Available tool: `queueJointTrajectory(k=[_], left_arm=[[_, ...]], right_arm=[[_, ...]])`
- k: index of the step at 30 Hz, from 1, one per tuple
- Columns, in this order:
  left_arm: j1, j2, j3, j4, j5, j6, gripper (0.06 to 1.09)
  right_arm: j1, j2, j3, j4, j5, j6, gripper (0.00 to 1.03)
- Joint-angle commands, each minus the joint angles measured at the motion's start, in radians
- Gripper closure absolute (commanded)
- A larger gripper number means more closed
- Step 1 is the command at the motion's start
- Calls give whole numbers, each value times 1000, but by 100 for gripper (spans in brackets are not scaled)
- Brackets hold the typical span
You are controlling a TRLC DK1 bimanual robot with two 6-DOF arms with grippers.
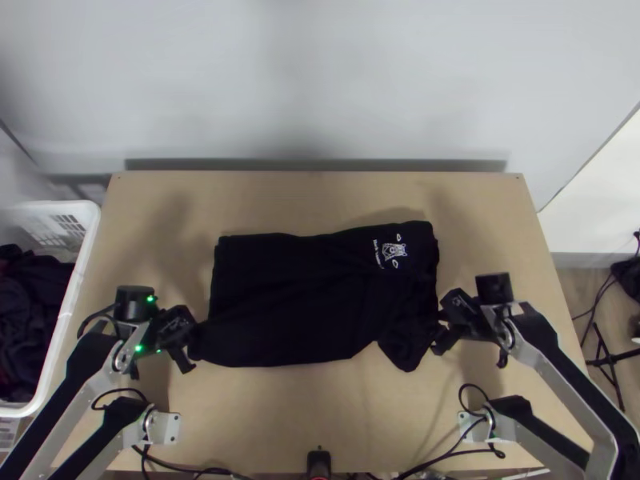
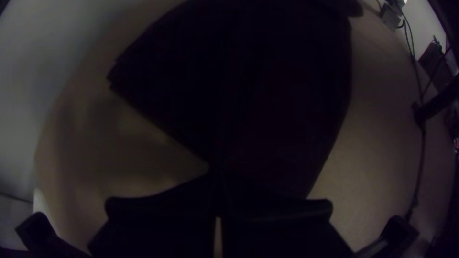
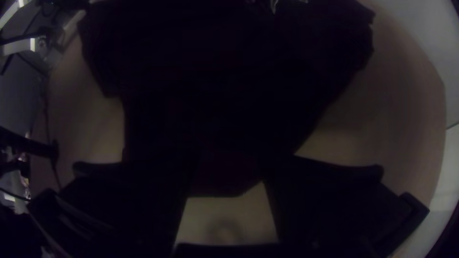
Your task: Fold the t-shirt
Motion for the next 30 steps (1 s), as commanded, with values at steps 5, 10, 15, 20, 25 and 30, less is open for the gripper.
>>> queueJointTrajectory(k=[5, 10, 15, 20, 25, 30], left_arm=[[53, 13, 21, -1, 21, 36, 105], [55, 16, 18, -1, 21, 36, 105], [79, 23, 11, -2, 27, 39, 105], [96, 33, 4, -1, 39, 42, 105], [102, 63, 19, 2, 41, 42, 105], [88, 77, 22, -1, 42, 21, 105]], right_arm=[[13, 253, 19, 163, 4, -10, 55], [27, 289, 38, 174, 2, -36, 96], [-6, 215, 22, 125, 2, -68, 100], [-98, 102, 22, -21, 2, -172, 100], [-256, 63, 33, -91, 2, -303, 100], [-352, 56, 53, -154, -7, -378, 100]])
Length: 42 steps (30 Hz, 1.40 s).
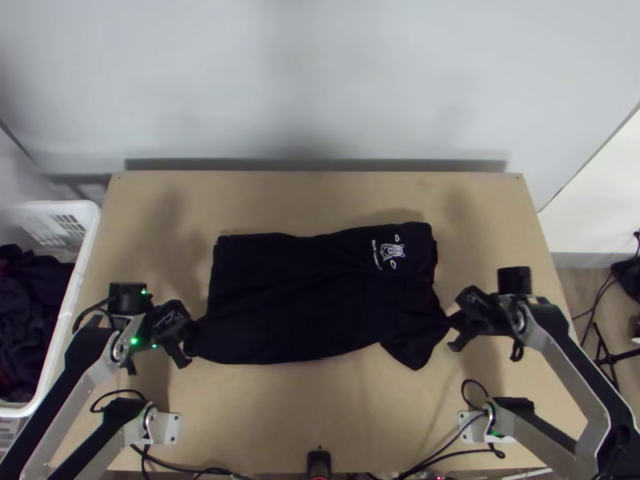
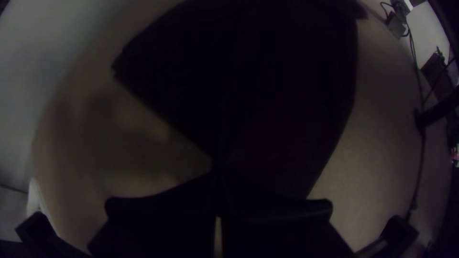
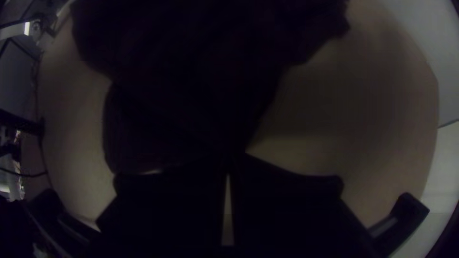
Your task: Fold the t-shirt
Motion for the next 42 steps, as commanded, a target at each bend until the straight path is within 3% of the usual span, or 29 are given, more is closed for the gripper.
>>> queueJointTrajectory(k=[1, 7, 12, 28, 42], left_arm=[[-5, 19, 7, -7, 4, -19, 105], [-5, -2, 10, -72, 30, -29, 105], [2, 52, 105, -64, 74, -72, 105], [46, 599, 548, 37, 110, -242, 105], [63, 716, 547, 76, 99, -278, 105]], right_arm=[[-136, -43, 22, -99, -8, -106, 100], [-84, -84, 38, -201, -39, -128, 100], [-51, -83, 137, -207, -63, -86, 100], [-21, 316, 486, -92, -63, 66, 100], [49, 554, 674, -9, -63, 190, 100]])
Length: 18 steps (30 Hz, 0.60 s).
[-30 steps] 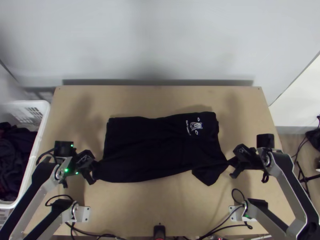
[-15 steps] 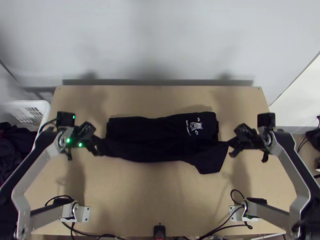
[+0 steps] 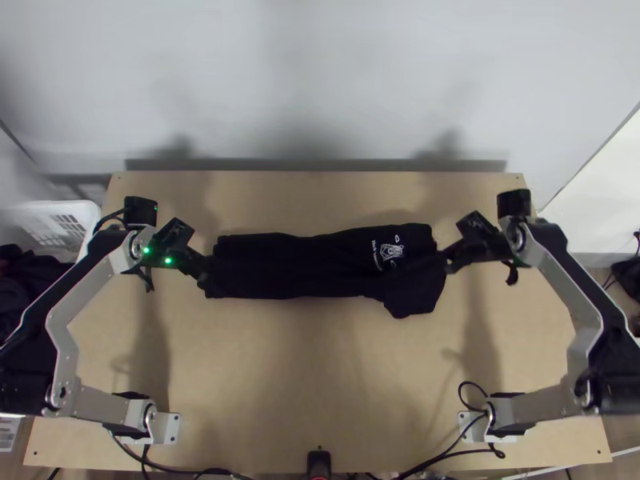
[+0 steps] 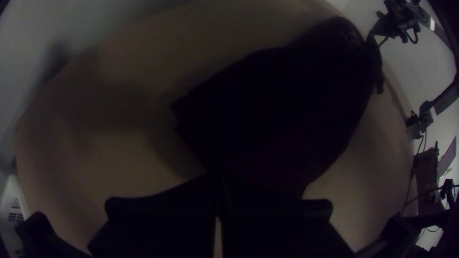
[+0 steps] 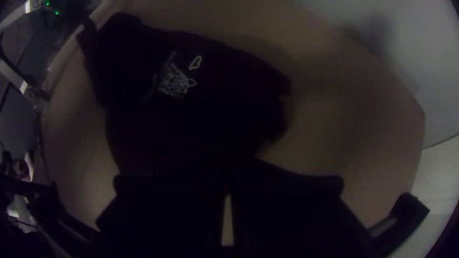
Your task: Fold the t-shirt
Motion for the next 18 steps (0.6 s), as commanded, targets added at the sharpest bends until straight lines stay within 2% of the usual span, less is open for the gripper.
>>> queueJointTrajectory(k=[1, 11, 15, 18], left_arm=[[3, 42, -17, 22, -7, -10, 105], [-5, 88, -40, 105, -34, -10, 105], [0, 125, -32, 154, -48, -31, 105], [-9, 140, -31, 157, -48, -45, 103]], right_arm=[[33, 134, 109, 40, 0, 45, 100], [35, 266, 129, 129, 9, 45, 100], [25, 283, 109, 204, 25, 65, 100], [30, 286, 109, 204, 25, 65, 99]])
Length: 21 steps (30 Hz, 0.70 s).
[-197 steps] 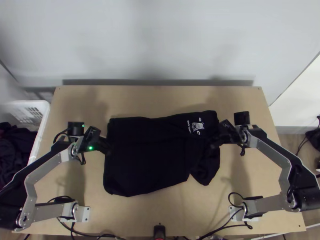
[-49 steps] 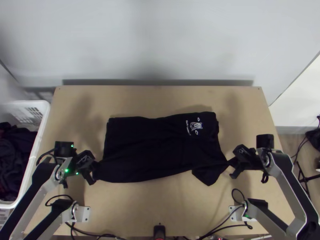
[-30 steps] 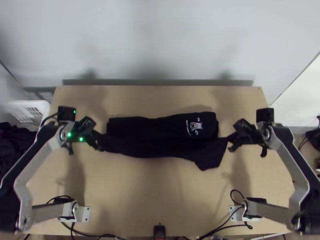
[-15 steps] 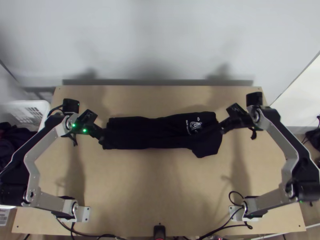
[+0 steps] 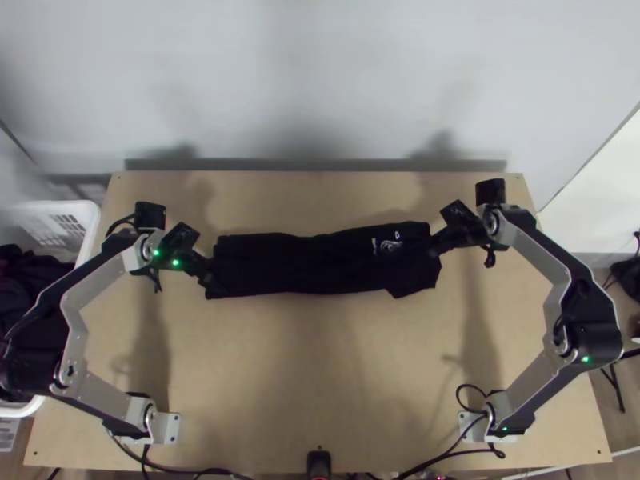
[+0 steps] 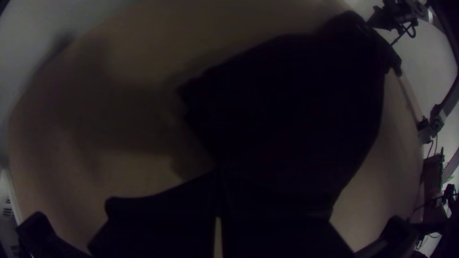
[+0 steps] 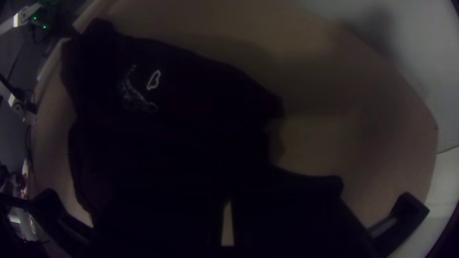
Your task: Fold the t-shirt
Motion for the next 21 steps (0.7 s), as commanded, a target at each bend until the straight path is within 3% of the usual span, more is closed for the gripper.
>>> queueJointTrajectory(k=[1, 2, 5, 8, 15, 21], left_arm=[[-16, 43, 0, 43, -11, -32, 101], [-22, 43, 0, 50, -11, -44, 94], [-42, 44, 0, 64, -14, -61, 38], [-54, 50, 5, 81, -14, -76, 13], [-22, 3, 25, 116, -9, -162, 11], [4, -5, -3, 109, -9, -125, 11]], right_arm=[[3, 34, -12, 48, 10, 15, 93], [4, 32, -16, 48, 15, 31, 85], [1, 27, -23, 48, 18, 54, 63], [-4, 17, -23, 45, 18, 66, 53], [-36, -71, -38, 39, 18, 103, 21], [-70, -103, -55, 39, 18, 112, 15]])
